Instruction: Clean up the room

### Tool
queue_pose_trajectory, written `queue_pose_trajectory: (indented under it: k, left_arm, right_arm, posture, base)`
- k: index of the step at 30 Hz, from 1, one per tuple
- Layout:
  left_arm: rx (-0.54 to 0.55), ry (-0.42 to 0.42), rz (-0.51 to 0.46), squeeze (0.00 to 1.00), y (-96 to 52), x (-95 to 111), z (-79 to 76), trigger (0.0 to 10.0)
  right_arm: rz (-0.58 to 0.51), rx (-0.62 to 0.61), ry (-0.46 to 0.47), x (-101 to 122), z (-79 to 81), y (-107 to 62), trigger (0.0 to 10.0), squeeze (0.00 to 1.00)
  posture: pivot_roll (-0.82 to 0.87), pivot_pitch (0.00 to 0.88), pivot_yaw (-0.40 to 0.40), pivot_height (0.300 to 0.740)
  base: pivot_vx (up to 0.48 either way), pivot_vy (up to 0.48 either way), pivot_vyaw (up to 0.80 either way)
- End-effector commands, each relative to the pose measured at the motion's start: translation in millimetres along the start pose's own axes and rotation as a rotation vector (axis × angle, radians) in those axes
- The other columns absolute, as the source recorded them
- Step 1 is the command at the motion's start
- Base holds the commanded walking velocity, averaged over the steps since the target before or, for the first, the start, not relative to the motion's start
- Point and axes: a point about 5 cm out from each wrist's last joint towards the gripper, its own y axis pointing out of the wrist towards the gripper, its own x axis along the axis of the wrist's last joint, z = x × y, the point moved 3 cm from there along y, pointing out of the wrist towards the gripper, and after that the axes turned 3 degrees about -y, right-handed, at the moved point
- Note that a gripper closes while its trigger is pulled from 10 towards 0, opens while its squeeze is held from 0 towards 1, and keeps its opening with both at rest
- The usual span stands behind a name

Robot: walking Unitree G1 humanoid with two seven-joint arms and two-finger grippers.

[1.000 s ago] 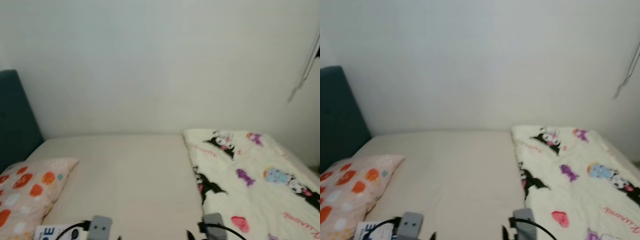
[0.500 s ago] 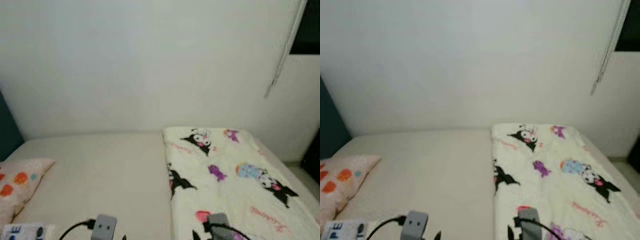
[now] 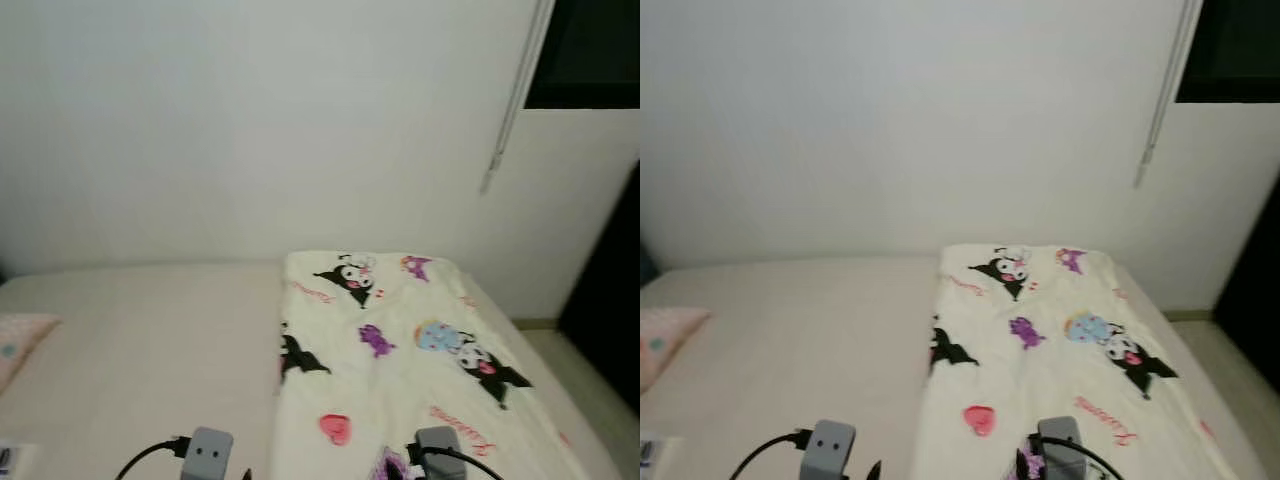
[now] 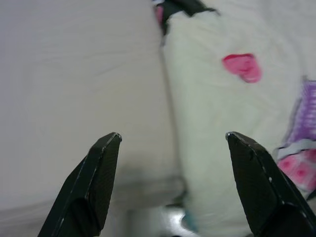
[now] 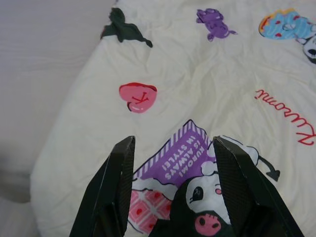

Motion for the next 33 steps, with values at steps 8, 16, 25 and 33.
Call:
queue_pose_trajectory:
  k: [8,16,25,33]
  left_arm:
    - [-0.008,0.0,0.021,0.0,-3.3,-5.0,-1.0,10.0]
    - [-0.011,0.004,0.023,0.0,-3.8,-5.1,-1.2,10.0]
    - [-0.012,0.003,0.024,0.0,-4.7,-4.9,-1.3,10.0]
    - [-0.012,0.004,0.026,0.0,-4.9,-5.1,-1.1,10.0]
  right_arm:
    - [0.013,0.018,-0.011,-4.2,1.0,-3.8,10.0,0.0]
    - [0.016,0.026,-0.009,-4.5,2.2,-4.2,10.0,0.0]
    - [0.02,0.035,-0.009,-5.2,3.0,-5.4,10.0,0.0]
    - [0.022,0.032,0.003,-5.9,2.8,-5.9,10.0,0.0]
  posture:
    - [0.01,0.116,-0.033,0.74]
    - [0.01,0.121,-0.033,0.74]
    - [0.01,0.124,-0.032,0.74]
    - [0.01,0.126,-0.032,0.74]
  base:
    - [0.0,-0.367,0.0]
    - [0.0,-0.366,0.19]
    - [0.0,-0.367,0.59]
    - [0.0,-0.366,0.3]
